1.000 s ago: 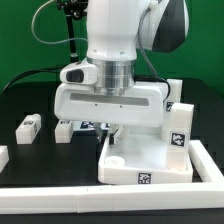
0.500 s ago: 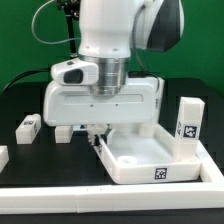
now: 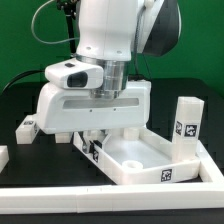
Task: Assemble desk
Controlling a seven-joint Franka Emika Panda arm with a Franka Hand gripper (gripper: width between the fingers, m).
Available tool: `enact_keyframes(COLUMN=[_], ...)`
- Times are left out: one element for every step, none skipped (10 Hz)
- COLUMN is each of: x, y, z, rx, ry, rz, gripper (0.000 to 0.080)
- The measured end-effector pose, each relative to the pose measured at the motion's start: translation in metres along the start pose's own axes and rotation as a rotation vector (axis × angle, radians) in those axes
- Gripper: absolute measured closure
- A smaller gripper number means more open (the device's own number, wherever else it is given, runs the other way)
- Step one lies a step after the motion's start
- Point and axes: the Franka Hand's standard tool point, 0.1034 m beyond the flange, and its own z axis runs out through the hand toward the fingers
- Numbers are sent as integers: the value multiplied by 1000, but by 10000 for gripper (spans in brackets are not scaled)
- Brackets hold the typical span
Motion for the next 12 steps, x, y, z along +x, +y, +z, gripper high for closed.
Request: enact_keyframes(x=[-1, -1, -2, -1, 4, 14, 28, 44, 62, 74, 73, 72], y=[1, 2, 3, 3, 6, 12, 20, 25, 24, 18, 20, 21], z=[-1, -1, -1, -1, -5, -7, -6, -3, 0, -1, -1, -1], rx=[-1, -2, -4, -6, -22, -36, -48, -58, -66, -75, -76, -75], ry=[1, 0, -2, -2, -2, 7, 22, 44, 65, 72, 69, 68], rz=[-45, -107, -157, -187, -314, -416, -522, -621, -689, -719, -729, -718], gripper=[737, 737, 737, 737, 737, 738, 738, 738, 738, 737, 737, 737])
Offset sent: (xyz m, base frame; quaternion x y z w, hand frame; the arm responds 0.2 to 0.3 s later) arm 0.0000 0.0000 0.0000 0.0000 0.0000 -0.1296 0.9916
